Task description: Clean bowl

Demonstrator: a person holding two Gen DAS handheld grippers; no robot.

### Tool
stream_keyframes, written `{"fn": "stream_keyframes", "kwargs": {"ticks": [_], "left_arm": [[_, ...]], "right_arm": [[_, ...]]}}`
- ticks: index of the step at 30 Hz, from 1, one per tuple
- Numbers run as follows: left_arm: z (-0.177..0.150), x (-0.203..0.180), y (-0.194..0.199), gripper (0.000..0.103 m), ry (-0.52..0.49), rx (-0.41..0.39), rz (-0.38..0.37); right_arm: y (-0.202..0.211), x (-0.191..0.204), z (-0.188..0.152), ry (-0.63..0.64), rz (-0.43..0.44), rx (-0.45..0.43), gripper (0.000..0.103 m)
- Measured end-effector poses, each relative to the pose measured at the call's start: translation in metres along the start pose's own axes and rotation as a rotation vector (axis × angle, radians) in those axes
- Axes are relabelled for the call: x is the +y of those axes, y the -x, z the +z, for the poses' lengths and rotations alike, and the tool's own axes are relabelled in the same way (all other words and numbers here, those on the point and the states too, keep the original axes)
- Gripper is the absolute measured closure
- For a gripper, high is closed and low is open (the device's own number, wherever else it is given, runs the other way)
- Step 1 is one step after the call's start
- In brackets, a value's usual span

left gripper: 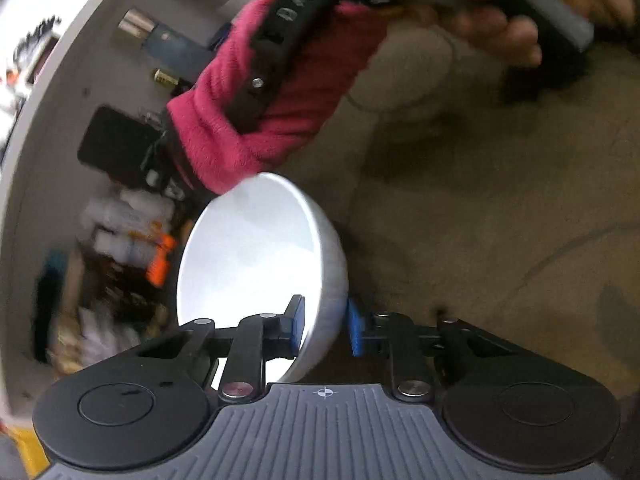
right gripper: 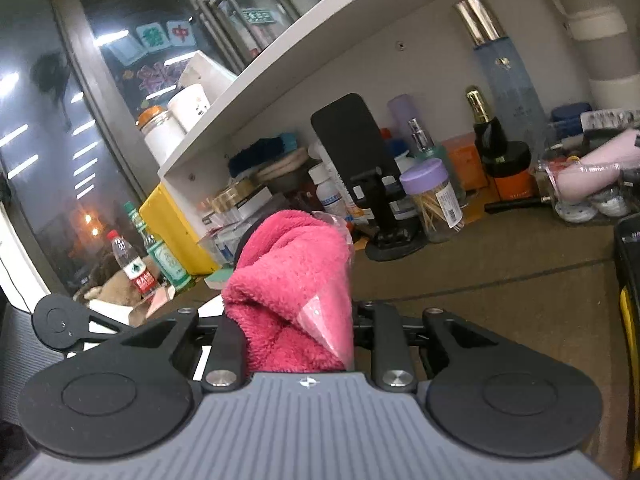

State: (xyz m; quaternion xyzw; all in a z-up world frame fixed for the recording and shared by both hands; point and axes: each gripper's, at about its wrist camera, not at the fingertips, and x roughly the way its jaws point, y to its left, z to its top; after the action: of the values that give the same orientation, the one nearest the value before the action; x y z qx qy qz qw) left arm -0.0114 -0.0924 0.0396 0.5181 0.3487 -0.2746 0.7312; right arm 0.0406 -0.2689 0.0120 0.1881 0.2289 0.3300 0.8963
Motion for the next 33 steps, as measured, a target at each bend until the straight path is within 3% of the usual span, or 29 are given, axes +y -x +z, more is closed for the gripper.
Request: {"fn": "stream_keyframes", "kwargs": {"ticks": [2,4,5,6,7,8,10,13,16,18,24,28,33], "left_arm": [[-0.004,0.014,0.002,0.081,0.088,-0.018,-0.039],[-0.023,0.041,0.004,0.084,0.312,-0.094,-0.122],[-0.032,0.041,0.003,0.085,0.375,-0.122,-0.145],[-0.056,0.053,0.003,0.085,0.570,-0.201,-0.209],[-0.070,0.055,0.001,0.085,0.678,-0.257,-0.244],[-0.078,0.054,0.002,0.085,0.727,-0.285,-0.255],[-0.114,0.061,-0.005,0.084,0.931,-0.384,-0.293],[-0.140,0.058,-0.011,0.076,1.070,-0.434,-0.286],[-0.152,0.056,-0.011,0.071,1.124,-0.466,-0.294],[-0.151,0.055,-0.009,0.071,1.113,-0.462,-0.285],[-0.147,0.050,-0.005,0.068,1.056,-0.437,-0.262],[-0.149,0.046,-0.001,0.068,1.000,-0.414,-0.263],[-0.148,0.044,0.009,0.066,0.926,-0.370,-0.239]], "right_arm": [[0.001,0.006,-0.002,0.057,-0.035,0.006,0.080],[0.001,0.014,-0.003,0.143,-0.092,0.010,0.081],[0.001,0.016,-0.004,0.172,-0.111,0.008,0.081],[-0.001,0.021,-0.004,0.215,-0.142,0.007,0.081],[-0.006,0.027,-0.006,0.279,-0.184,0.010,0.081],[-0.011,0.030,-0.006,0.304,-0.193,0.019,0.081],[-0.023,0.038,-0.008,0.361,-0.192,0.042,0.081],[-0.035,0.060,-0.012,0.465,-0.127,0.050,0.081],[-0.039,0.087,-0.016,0.591,-0.039,0.049,0.081],[-0.032,0.115,-0.031,0.768,0.029,0.068,0.081],[0.004,0.138,-0.072,0.983,0.204,0.234,0.082],[0.015,0.146,-0.079,1.017,0.179,0.201,0.082],[-0.004,0.131,-0.029,0.818,0.031,0.032,0.081]]}}
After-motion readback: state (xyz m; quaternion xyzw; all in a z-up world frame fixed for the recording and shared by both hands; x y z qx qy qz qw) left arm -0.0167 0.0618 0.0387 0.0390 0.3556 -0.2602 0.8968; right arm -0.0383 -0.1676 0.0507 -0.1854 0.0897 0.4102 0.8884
